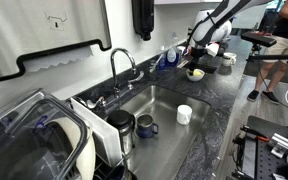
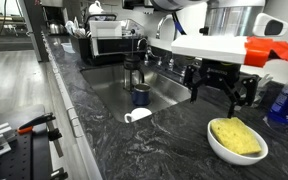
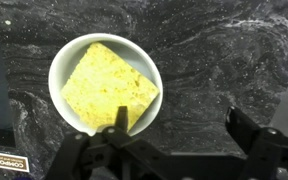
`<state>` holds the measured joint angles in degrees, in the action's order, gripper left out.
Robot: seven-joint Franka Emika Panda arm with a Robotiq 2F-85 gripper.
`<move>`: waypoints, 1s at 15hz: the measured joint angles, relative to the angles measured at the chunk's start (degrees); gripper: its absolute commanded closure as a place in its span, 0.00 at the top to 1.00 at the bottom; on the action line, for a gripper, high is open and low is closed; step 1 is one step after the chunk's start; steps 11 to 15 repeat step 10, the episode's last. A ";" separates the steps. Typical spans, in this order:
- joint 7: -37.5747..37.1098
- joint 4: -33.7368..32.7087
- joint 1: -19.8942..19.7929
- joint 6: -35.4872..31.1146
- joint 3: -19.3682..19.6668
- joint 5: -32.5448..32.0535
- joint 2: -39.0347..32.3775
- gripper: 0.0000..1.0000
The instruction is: Put the sponge in the bowl
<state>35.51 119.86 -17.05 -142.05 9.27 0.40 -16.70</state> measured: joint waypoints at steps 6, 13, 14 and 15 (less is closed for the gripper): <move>1.15 0.20 1.04 12.61 -1.29 -0.05 6.92 1.00; 3.80 1.99 3.81 17.53 -1.90 -0.27 13.15 1.00; 3.80 1.99 3.81 17.53 -1.90 -0.27 13.15 1.00; 3.80 1.99 3.81 17.53 -1.90 -0.27 13.15 1.00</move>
